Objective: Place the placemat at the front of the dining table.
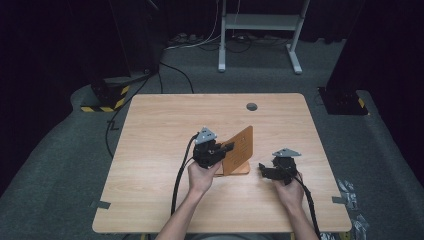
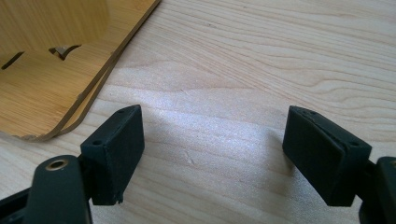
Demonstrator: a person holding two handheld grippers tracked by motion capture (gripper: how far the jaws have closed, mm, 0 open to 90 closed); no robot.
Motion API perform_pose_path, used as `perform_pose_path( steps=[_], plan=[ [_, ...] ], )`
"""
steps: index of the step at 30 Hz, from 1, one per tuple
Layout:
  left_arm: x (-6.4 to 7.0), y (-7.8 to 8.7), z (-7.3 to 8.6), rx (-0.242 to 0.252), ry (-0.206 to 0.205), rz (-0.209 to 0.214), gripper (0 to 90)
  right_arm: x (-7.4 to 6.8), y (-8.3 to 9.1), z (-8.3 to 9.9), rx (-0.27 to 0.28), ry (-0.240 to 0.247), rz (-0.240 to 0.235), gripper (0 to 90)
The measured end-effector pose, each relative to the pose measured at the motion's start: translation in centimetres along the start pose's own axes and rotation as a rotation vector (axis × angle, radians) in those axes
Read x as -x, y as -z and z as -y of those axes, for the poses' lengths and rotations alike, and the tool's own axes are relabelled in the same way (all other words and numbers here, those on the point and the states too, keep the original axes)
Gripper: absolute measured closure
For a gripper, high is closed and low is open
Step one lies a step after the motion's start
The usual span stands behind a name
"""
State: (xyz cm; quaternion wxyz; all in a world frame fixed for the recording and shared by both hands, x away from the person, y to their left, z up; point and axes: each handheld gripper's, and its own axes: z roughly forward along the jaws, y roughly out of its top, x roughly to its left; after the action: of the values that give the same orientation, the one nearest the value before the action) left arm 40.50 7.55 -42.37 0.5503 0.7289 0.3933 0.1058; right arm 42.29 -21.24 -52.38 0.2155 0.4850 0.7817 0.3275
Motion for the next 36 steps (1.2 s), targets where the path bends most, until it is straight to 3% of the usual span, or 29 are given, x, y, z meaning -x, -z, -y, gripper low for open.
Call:
perform_pose_path(
  steps=[20,36],
  plan=[
    [-1.8,3.1,0.0,0.006,-0.004,-0.054,85.8,0.0,0.0,0.0,0.0,0.001,-0.001,20.6],
    [-3.4,5.7,0.3,0.024,0.03,-0.095,85.9,0.0,0.0,0.0,0.0,-0.001,-0.001,20.6]
  ],
)
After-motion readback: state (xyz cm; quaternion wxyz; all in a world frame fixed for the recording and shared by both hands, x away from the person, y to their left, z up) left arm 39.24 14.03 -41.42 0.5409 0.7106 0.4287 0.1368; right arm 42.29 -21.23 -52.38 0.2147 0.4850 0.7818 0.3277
